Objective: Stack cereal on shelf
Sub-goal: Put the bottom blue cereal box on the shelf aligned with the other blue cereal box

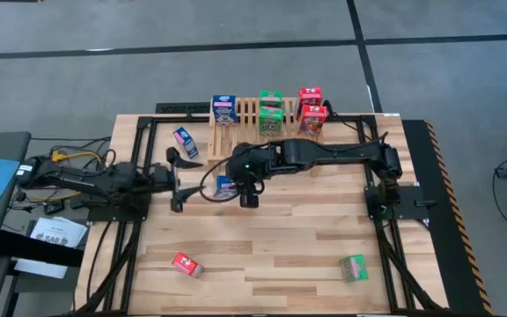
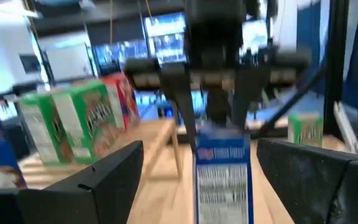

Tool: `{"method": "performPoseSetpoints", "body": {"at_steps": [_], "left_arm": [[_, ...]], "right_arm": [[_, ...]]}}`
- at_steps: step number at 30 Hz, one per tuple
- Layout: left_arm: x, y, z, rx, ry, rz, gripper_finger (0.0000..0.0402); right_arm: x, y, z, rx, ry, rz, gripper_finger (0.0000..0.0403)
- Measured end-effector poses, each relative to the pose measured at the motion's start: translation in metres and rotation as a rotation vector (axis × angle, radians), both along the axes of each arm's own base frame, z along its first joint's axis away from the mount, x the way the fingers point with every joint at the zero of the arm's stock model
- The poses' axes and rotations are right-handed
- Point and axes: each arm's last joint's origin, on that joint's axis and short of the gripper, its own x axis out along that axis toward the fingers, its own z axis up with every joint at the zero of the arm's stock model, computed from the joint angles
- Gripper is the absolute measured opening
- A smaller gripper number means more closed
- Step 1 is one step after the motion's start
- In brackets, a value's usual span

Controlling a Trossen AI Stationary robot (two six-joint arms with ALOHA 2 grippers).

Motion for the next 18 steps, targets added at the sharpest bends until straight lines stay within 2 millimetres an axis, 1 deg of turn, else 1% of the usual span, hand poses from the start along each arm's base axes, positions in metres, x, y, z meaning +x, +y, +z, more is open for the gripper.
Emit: {"method": "performPoseSetpoints", "body": {"at_steps": [4, 7, 18], "left_arm": [[0.011, -0.001, -0.006, -0.003, 0.053, 0.014, 0.0305], [0.017, -0.001, -0.011, -0.036, 0.081, 0.004, 0.0305], [0.029, -0.003, -0.026, -0.105, 0.156, -0.011, 0.0305]], "right_arm": [[0.0, 0.0, 0.003, -0.006, -0.01, 0.005, 0.0194], [0.0, 0.0, 0.003, -0.013, -0.015, 0.014, 0.0194], [0.002, 0.0, 0.004, -0.029, -0.033, 0.028, 0.0194]]}}
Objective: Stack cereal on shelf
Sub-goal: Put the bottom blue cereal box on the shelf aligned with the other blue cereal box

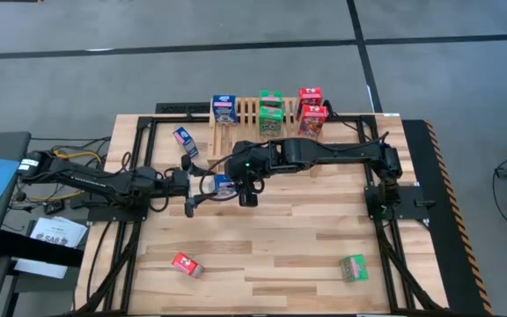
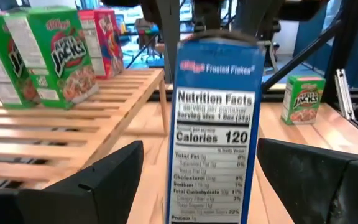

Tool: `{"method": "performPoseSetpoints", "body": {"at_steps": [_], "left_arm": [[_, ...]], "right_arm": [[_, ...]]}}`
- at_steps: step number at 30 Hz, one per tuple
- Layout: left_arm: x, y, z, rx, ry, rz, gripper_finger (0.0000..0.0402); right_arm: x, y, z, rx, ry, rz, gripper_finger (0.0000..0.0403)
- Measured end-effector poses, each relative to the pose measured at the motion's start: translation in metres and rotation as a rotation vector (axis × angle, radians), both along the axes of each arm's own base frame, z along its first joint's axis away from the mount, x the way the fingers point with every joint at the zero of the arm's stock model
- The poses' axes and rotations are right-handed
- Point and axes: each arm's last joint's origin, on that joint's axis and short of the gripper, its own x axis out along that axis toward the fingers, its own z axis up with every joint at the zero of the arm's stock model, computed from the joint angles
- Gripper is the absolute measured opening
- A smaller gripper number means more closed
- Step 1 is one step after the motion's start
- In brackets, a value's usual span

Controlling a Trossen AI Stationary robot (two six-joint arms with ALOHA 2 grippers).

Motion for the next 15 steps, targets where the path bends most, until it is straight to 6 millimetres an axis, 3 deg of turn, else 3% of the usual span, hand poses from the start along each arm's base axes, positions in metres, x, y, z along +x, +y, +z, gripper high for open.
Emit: {"method": "performPoseSetpoints", "body": {"at_steps": [8, 15], "left_arm": [[0.0032, 0.0037, -0.0033, -0.013, 0.013, 0.032, 0.0295], [0.0033, 0.004, -0.0009, -0.017, -0.013, 0.005, 0.0219]], "right_arm": [[0.0004, -0.0001, 0.0004, -0.003, -0.006, -0.001, 0.0194], [0.0004, -0.0003, 0.0009, -0.003, -0.009, -0.002, 0.0194]]}}
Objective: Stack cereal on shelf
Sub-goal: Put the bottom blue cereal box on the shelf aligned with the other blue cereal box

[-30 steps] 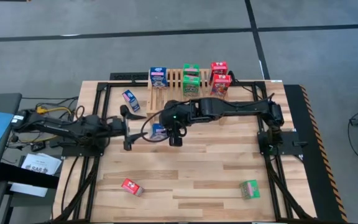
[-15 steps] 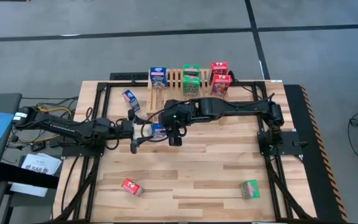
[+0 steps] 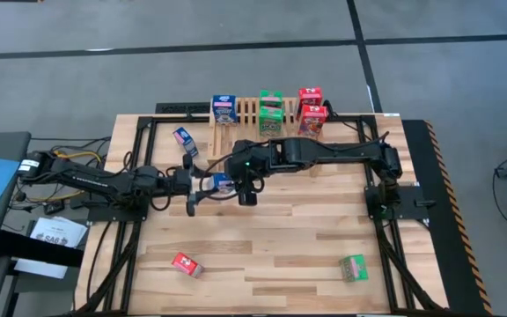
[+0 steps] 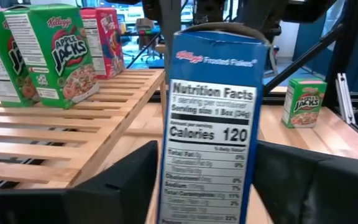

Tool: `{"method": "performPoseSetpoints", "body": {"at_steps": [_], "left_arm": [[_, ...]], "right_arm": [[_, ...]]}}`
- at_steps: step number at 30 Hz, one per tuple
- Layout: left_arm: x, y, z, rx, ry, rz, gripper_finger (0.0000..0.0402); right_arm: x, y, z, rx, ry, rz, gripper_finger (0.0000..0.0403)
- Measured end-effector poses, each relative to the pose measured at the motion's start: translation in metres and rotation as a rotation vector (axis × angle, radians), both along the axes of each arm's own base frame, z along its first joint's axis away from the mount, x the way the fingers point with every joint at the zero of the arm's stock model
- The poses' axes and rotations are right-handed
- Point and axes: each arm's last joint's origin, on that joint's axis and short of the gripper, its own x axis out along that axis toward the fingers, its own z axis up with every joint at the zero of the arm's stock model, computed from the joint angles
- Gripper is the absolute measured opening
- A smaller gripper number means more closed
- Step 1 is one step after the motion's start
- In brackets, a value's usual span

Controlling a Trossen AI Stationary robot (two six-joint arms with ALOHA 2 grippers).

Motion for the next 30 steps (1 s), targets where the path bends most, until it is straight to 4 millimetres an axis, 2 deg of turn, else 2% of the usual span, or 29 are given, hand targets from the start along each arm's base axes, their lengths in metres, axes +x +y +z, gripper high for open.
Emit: {"method": "performPoseSetpoints", "body": {"at_steps": [5, 9, 13, 20, 24, 30], "left_arm": [[0.0, 0.0, 0.0, 0.0, 0.0, -0.007, 0.0162], [0.0, 0.0, 0.0, 0.007, 0.0, -0.013, 0.014], [0.0, 0.0, 0.0, 0.0, -0.004, -0.015, 0.0136], [0.0, -0.001, 0.001, 0.0, -0.008, -0.022, 0.0135], [0.0, -0.001, 0.001, 0.0, -0.009, -0.023, 0.0135], [-0.001, 0.0, 0.004, 0.015, -0.031, -0.019, 0.0135]], "right_arm": [[0.0, 0.0, 0.0, 0.0, 0.001, -0.001, 0.0194], [0.0, 0.0, 0.0, -0.003, 0.003, 0.003, 0.0194], [0.0, 0.001, 0.0, -0.004, 0.004, 0.005, 0.0202], [-0.001, 0.004, -0.001, -0.022, 0.019, 0.029, 0.0249], [-0.002, 0.007, -0.001, -0.038, 0.02, 0.048, 0.026], [-0.01, 0.006, 0.022, -0.053, 0.012, 0.061, 0.0261]]}}
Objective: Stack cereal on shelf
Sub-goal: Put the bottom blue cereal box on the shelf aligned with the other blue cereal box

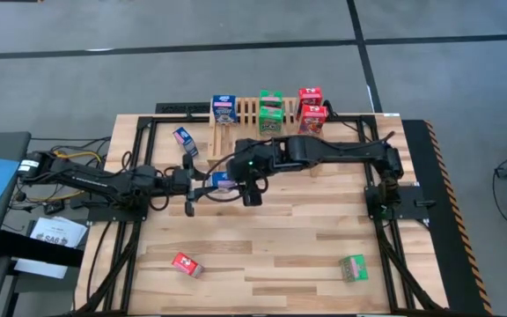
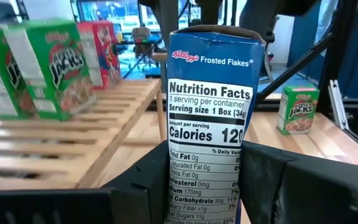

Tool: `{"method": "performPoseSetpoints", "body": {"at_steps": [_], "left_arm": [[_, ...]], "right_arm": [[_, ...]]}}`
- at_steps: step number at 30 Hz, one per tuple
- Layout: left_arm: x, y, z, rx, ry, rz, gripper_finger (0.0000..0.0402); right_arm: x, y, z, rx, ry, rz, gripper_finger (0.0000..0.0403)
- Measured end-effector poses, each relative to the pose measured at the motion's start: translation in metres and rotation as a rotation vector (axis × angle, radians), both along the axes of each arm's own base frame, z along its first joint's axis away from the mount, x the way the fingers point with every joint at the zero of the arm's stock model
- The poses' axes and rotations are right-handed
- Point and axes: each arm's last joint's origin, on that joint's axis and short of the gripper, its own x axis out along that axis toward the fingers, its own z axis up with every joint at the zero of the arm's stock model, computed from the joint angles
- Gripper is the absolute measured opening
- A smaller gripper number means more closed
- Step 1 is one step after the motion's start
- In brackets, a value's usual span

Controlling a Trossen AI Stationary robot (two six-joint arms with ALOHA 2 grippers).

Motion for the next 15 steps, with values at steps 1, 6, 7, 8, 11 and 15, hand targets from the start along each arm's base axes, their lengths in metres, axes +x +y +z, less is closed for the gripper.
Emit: {"method": "performPoseSetpoints", "body": {"at_steps": [1, 6, 7, 8, 11, 15], "left_arm": [[0.0, 0.0, 0.001, 0.009, -0.01, 0.001, 0.0135], [-0.006, 0.001, 0.013, 0.069, -0.097, 0.032, 0.0135], [-0.007, 0.002, 0.015, 0.08, -0.106, 0.049, 0.0135], [-0.008, 0.004, 0.016, 0.086, -0.112, 0.069, 0.0135], [-0.01, 0.012, 0.02, 0.103, -0.144, 0.132, 0.0135], [-0.011, 0.026, 0.023, 0.119, -0.179, 0.163, 0.0135]], "right_arm": [[-0.002, -0.001, 0.005, -0.008, 0.005, 0.006, 0.0261], [-0.02, -0.007, 0.037, -0.074, 0.039, 0.056, 0.0261], [-0.024, -0.008, 0.042, -0.082, 0.043, 0.061, 0.0261], [-0.028, -0.01, 0.048, -0.087, 0.045, 0.062, 0.0261], [-0.04, -0.013, 0.067, -0.088, 0.028, 0.053, 0.0261], [-0.06, -0.015, 0.083, -0.103, -0.001, 0.06, 0.0261]]}}
